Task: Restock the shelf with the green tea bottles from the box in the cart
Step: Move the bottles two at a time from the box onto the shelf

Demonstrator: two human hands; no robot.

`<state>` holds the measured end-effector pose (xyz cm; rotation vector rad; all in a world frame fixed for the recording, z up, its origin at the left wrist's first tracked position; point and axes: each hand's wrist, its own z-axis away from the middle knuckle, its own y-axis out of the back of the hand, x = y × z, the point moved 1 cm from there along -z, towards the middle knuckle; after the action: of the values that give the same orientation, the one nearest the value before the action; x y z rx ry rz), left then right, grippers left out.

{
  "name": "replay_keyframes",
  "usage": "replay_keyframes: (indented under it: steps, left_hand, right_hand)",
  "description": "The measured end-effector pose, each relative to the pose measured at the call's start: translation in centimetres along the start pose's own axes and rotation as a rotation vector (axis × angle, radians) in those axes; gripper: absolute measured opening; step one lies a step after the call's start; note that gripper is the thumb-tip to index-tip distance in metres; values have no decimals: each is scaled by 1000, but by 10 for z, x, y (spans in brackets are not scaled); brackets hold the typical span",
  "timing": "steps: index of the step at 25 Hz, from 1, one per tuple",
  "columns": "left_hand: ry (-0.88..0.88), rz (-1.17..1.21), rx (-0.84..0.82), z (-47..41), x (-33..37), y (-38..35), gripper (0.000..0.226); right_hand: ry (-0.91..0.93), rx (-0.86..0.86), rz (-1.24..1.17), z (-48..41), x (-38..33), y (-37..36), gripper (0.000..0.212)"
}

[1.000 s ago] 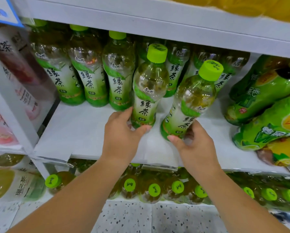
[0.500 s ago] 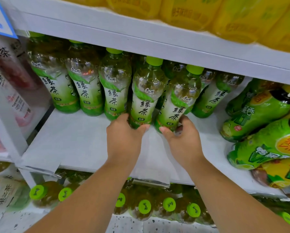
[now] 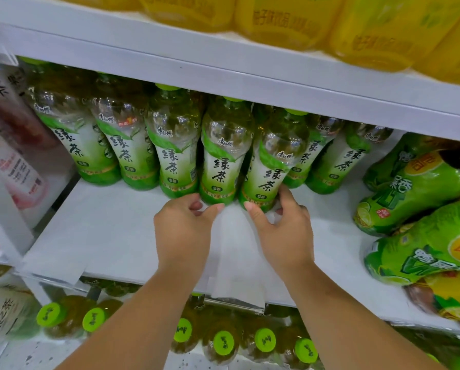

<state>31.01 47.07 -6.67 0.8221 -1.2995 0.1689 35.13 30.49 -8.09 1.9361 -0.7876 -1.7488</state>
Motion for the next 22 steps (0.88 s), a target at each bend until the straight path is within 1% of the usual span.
replay_keyframes:
  steps: [2,5,8,13,16,18,20,21,22]
  left_hand:
    - [-66,-67,7,0,-1,-3,27]
    - [-98,-128,24,2,-2,-6,26]
    - [-127,-185,26,3,0,-7,25]
    - [-75,-140,-13,-2,0,-4,29]
    - [2,-65,-81,-7,5,6,26]
    - [39,-20,-161,-10,9,13,21]
    - [60,-10,-229,-11,15,19,19]
    - [70,-16,-266,-9,19,22,20]
    - [77,-36,-309,-8,22,27,32]
  right_hand:
    - [0,9,46,0,-5,-2,65]
    - [21,10,72,2,-7,-1,66]
    - [-28,22,74,2,-8,0,69]
    - [-63,8,77,3,-12,2,65]
    - [-60,14,40,1,-15,-2,59]
    - [-104,9,-36,-2,-17,-4,57]
    - [-164,-31,-106,-1,-22,-2,47]
    - [-191,-51,-135,2,-26,1,42]
    - [-228,-57,-155,7,-31,4,40]
